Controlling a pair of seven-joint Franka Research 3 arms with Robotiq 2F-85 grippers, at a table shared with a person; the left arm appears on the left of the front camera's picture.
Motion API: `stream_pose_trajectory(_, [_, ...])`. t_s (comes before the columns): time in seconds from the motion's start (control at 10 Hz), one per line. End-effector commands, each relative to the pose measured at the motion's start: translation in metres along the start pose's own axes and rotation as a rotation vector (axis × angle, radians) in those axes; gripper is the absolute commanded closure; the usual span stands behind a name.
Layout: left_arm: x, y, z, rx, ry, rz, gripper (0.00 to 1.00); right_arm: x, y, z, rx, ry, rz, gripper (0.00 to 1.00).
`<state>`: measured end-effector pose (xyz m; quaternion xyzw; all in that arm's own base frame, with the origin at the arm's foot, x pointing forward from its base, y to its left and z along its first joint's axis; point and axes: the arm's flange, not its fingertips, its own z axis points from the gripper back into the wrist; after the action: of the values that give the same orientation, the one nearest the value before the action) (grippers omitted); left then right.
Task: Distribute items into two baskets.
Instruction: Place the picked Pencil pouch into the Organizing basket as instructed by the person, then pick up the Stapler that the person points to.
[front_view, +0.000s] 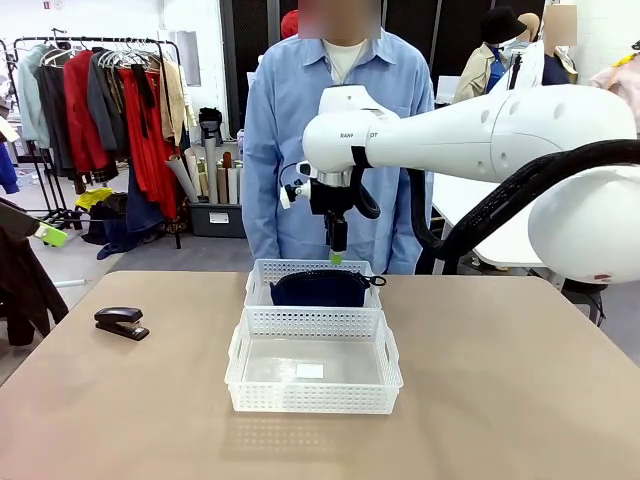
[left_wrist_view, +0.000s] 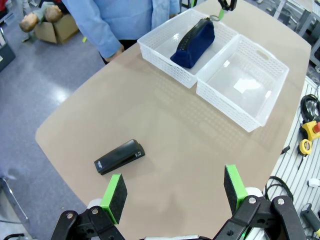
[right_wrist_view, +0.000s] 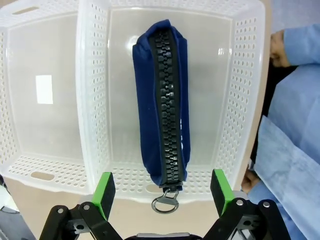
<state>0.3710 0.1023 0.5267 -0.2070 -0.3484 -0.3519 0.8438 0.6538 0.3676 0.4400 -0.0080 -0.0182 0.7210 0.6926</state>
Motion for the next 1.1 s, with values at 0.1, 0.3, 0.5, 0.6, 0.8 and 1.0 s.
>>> stream_pose_trajectory(0.1, [-0.0004,0.0012,0.0004,-0.007,-0.021,-0.012,0.0,0.0039,-0.0036,0.0024,-0.025,0.012,0.009,0.0])
stream_pose_trajectory(0.3, [-0.0004,0.0012,0.0004,-0.007,-0.021,-0.012,0.0,0.0039,-0.0036,0.0024,-0.025,0.012,0.009,0.0])
stream_pose_trajectory(0.5, [-0.0004,0.0012,0.0004,-0.007,-0.021,-0.012,0.0,0.0039,-0.0036,0.0024,-0.025,0.012,0.009,0.0])
stream_pose_trajectory(0.6, [-0.0004,0.0012,0.0004,-0.007,-0.021,-0.012,0.0,0.0039,-0.0036,0.0024,-0.025,0.012,0.009,0.0])
stream_pose_trajectory(0.8, [-0.0004,0.0012,0.0004,-0.007,-0.021,-0.012,0.0,0.0039,-0.0036,0.0024,-0.025,0.012,0.009,0.0])
stream_pose_trajectory(1.0, [-0.0004,0.0012,0.0004,-0.007,-0.021,-0.012,0.0,0.0022,0.0003,-0.0013,-0.006,0.008,0.006,0.0])
